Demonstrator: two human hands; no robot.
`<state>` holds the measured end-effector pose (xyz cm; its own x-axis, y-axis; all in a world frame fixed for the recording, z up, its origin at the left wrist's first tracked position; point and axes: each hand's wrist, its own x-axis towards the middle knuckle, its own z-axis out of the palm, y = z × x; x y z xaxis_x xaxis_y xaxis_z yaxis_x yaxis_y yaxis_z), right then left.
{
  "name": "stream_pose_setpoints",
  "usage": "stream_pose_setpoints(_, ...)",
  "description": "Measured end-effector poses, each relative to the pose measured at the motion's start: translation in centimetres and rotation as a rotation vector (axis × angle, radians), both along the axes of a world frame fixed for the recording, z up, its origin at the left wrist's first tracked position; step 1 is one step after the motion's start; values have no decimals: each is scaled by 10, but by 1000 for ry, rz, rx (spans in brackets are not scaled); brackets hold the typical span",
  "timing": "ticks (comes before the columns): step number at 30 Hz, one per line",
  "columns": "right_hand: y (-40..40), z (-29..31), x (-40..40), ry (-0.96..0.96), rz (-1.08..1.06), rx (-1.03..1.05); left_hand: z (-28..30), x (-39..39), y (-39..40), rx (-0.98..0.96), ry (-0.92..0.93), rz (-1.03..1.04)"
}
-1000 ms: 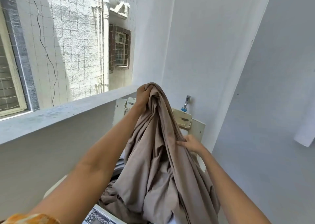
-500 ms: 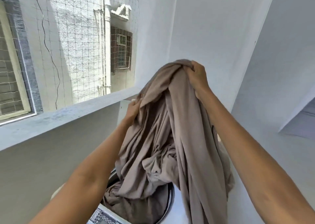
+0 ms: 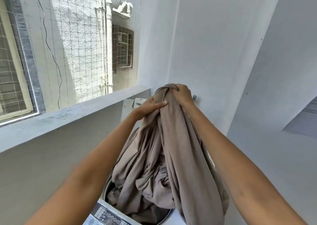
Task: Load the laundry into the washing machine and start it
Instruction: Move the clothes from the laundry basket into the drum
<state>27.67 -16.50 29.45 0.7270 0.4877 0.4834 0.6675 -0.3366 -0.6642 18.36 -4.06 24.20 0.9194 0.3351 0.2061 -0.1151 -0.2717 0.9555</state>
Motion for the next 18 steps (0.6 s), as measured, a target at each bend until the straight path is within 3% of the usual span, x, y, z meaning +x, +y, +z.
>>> stream_pose_setpoints(5,-23,-23,9,56,142,-71,-25,23,-11,-197,-281,315)
stream_pose_setpoints(9,-63,-72,14,145,234,-431,-28,27,-12,-279,-330,412)
stream_pose_setpoints(11,-77,-104,15,228,190,-511,-27,27,-13,-300,-344,424)
stream_pose_setpoints(14,-80,-125,17,255,96,-386,-29,29,-13,-312,-351,434)
stream_pose_setpoints(18,-80,-73,13,153,66,-275,-21,18,5,-344,-353,400)
